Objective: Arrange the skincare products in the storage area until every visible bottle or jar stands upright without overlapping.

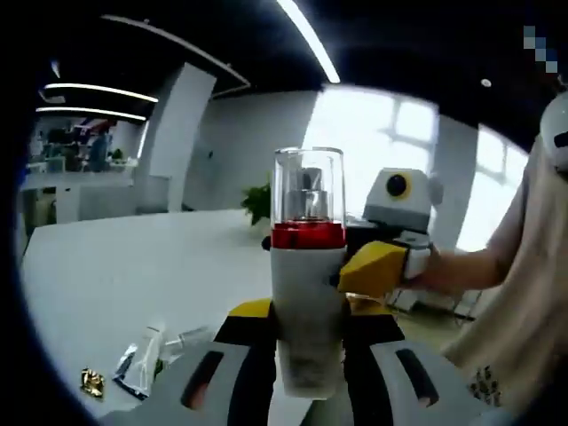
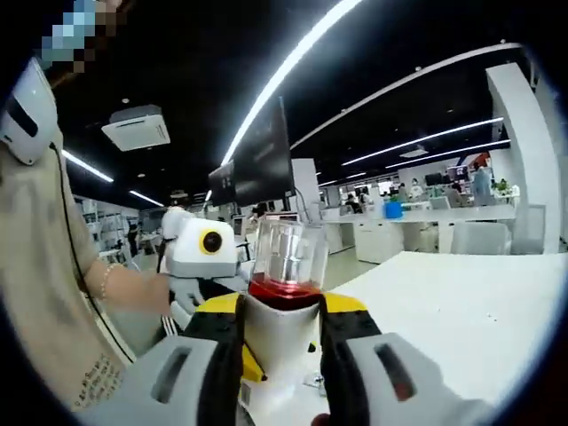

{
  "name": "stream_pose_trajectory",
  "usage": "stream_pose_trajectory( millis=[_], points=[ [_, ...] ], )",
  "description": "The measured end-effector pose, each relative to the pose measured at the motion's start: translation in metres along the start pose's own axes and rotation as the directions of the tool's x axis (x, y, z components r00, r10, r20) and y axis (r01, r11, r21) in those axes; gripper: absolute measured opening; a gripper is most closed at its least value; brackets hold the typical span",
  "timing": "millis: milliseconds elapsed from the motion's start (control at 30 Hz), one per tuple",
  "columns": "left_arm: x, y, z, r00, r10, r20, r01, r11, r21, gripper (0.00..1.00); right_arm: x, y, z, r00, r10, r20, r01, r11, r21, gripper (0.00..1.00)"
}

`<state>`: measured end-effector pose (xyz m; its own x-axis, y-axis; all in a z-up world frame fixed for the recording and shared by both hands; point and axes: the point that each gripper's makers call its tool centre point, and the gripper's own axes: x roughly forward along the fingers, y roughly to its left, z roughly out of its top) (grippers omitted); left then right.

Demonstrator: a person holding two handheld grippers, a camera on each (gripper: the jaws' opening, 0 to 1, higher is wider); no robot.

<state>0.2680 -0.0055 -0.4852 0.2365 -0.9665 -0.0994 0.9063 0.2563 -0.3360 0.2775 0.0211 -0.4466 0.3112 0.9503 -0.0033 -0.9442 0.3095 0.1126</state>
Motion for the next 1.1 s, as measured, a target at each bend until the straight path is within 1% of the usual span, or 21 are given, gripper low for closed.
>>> stream_pose_trajectory(
  millis=[33, 67, 100, 167, 233, 333, 433, 533, 600, 667, 733, 800, 833, 867, 900, 933, 967, 1000, 1033, 1067, 1100],
  points=[
    [-0.001, -0.004, 0.002, 0.999, -0.033, 0.009, 0.033, 0.999, -0.005, 0.24, -0.001, 0.001, 0.002, 1.0, 0.023, -0.001, -0.023, 1.0, 0.008, 0.31],
    [-0.001, -0.008, 0.002, 0.998, -0.065, 0.0, 0.065, 0.998, -0.007, 0.24, -0.002, 0.004, 0.003, 0.999, 0.05, -0.006, -0.05, 0.999, 0.013, 0.3],
    [-0.002, -0.01, 0.002, 0.997, -0.081, -0.003, 0.081, 0.997, -0.001, 0.24, -0.002, 0.009, 0.004, 0.996, 0.092, -0.018, -0.092, 0.996, 0.008, 0.3],
    [-0.002, -0.014, 0.005, 0.994, -0.11, -0.005, 0.11, 0.994, 0.001, 0.24, -0.001, 0.013, 0.006, 0.993, 0.118, -0.032, -0.118, 0.993, -0.013, 0.3],
    [-0.001, -0.017, 0.007, 0.991, -0.137, -0.009, 0.137, 0.99, 0.012, 0.24, 0.001, 0.016, 0.008, 0.99, 0.141, -0.029, -0.141, 0.99, -0.006, 0.3],
    [-0.002, -0.021, 0.012, 0.985, -0.172, 0.009, 0.172, 0.985, 0.007, 0.24, 0.002, 0.02, 0.014, 0.984, 0.175, 0.008, -0.176, 0.984, 0.034, 0.3],
    [-0.002, -0.027, 0.015, 0.972, -0.232, 0.027, 0.233, 0.972, -0.014, 0.24, 0.003, 0.025, 0.017, 0.976, 0.214, 0.042, -0.216, 0.973, 0.076, 0.29],
    [0.0, -0.025, 0.015, 0.972, -0.236, 0.02, 0.236, 0.972, -0.014, 0.24, 0.003, 0.022, 0.015, 0.979, 0.199, 0.034, -0.201, 0.976, 0.086, 0.28],
    [0.001, -0.021, 0.012, 0.974, -0.227, -0.005, 0.227, 0.974, -0.007, 0.24, 0.003, 0.016, 0.01, 0.987, 0.158, 0.008, -0.158, 0.98, 0.119, 0.27],
    [0.002, -0.016, 0.012, 0.975, -0.221, -0.012, 0.221, 0.975, 0.001, 0.25, 0.004, 0.011, 0.01, 0.993, 0.12, 0.019, -0.122, 0.987, 0.108, 0.27],
    [0.003, -0.011, 0.015, 0.978, -0.209, -0.001, 0.209, 0.978, 0.014, 0.25, 0.003, 0.004, 0.012, 0.996, 0.082, 0.038, -0.086, 0.991, 0.103, 0.26],
    [0.005, -0.002, 0.023, 0.985, -0.166, 0.046, 0.165, 0.986, 0.02, 0.26, 0.001, -0.009, 0.016, 0.998, 0.009, 0.068, -0.018, 0.992, 0.123, 0.26],
    [0.007, 0.007, 0.027, 0.991, -0.118, 0.07, 0.116, 0.993, 0.021, 0.27, 0.001, -0.017, 0.017, 0.996, -0.043, 0.083, 0.032, 0.992, 0.122, 0.26],
    [0.008, 0.012, 0.027, 0.994, -0.083, 0.066, 0.082, 0.997, 0.011, 0.28, 0.001, -0.022, 0.017, 0.994, -0.073, 0.081, 0.063, 0.991, 0.115, 0.26],
    [0.011, 0.02, 0.028, 0.998, -0.015, 0.063, 0.014, 1.0, 0.025, 0.29, 0.001, -0.03, 0.015, 0.988, -0.137, 0.071, 0.129, 0.985, 0.111, 0.26],
    [0.013, 0.025, 0.028, 0.998, 0.027, 0.065, -0.029, 0.999, 0.042, 0.3, 0.0, -0.036, 0.015, 0.982, -0.175, 0.066, 0.168, 0.981, 0.093, 0.26],
    [0.014, 0.032, 0.027, 0.993, 0.103, 0.063, -0.107, 0.992, 0.073, 0.3, 0.0, -0.044, 0.012, 0.969, -0.242, 0.046, 0.238, 0.968, 0.079, 0.26],
    [0.016, 0.036, 0.026, 0.986, 0.154, 0.057, -0.159, 0.982, 0.102, 0.3, -0.001, -0.049, 0.01, 0.958, -0.284, 0.032, 0.281, 0.958, 0.062, 0.25],
    [0.017, 0.041, 0.025, 0.975, 0.216, 0.057, -0.222, 0.964, 0.147, 0.29, -0.002, -0.055, 0.008, 0.937, -0.348, 0.029, 0.345, 0.936, 0.064, 0.25],
    [0.017, 0.043, 0.025, 0.964, 0.259, 0.06, -0.266, 0.945, 0.188, 0.28, -0.004, -0.06, 0.007, 0.917, -0.398, 0.018, 0.396, 0.915, 0.071, 0.26],
    [0.019, 0.045, 0.025, 0.952, 0.299, 0.065, -0.306, 0.927, 0.215, 0.27, -0.005, -0.064, 0.006, 0.893, -0.45, 0.012, 0.448, 0.892, 0.049, 0.26]
  ],
)
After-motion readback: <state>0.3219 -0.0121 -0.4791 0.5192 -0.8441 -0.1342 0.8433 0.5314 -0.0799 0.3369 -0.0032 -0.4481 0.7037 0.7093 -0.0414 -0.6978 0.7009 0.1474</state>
